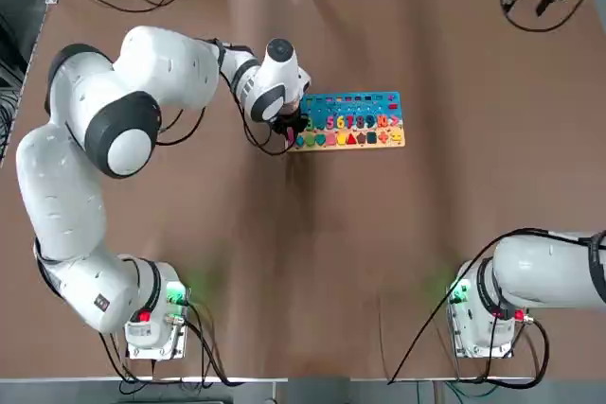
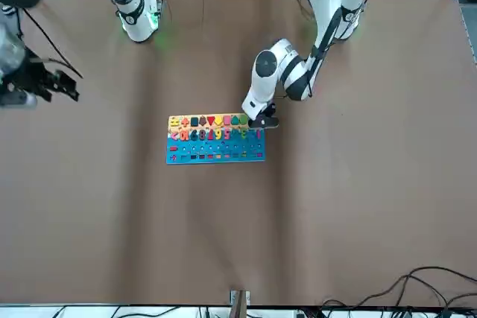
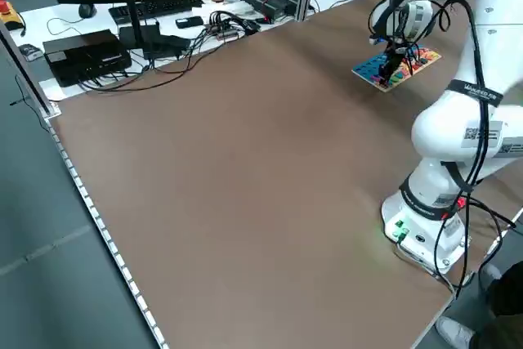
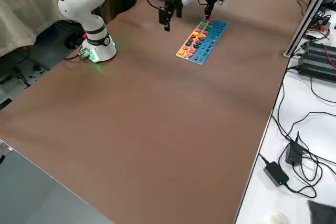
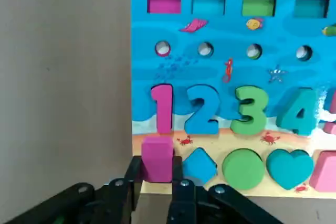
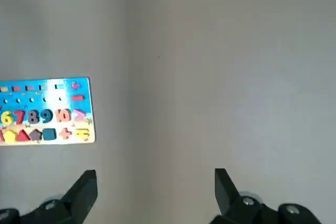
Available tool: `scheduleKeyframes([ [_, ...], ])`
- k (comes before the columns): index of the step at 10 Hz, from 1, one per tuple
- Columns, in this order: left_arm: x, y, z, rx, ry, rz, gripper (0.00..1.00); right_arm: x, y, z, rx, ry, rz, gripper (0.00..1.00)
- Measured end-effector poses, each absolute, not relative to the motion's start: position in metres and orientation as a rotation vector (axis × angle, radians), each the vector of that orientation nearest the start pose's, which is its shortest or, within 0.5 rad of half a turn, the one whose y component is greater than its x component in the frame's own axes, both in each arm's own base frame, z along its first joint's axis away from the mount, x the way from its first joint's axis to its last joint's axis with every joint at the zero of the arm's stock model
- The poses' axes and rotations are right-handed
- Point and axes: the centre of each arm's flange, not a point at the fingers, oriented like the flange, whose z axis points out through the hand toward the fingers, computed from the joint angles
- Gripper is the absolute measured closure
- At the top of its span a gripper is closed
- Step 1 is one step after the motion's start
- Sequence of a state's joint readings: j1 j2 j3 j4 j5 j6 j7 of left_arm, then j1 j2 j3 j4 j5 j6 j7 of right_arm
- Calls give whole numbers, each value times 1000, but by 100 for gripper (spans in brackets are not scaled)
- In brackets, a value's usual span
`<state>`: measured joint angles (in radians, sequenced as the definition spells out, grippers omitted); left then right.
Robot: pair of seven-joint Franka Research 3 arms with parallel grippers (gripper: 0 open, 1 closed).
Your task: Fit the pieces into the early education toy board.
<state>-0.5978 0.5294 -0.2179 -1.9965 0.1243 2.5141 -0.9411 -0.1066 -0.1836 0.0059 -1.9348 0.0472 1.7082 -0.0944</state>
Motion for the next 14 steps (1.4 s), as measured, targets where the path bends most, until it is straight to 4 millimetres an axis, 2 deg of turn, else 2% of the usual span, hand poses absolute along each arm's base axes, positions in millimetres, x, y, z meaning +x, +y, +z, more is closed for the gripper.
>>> scheduleKeyframes([
  [2, 421, -443, 199, -3172, -88, 33, 74, 484, -57, 587, -3085, 21, 107, 1],
  [4, 420, -443, 195, -3168, -89, 42, 74, 484, -58, 598, -3103, 12, 91, 1],
  [14, 417, -445, 193, -3167, -82, 50, 74, 488, -60, 595, -3156, -5, 107, 1],
])
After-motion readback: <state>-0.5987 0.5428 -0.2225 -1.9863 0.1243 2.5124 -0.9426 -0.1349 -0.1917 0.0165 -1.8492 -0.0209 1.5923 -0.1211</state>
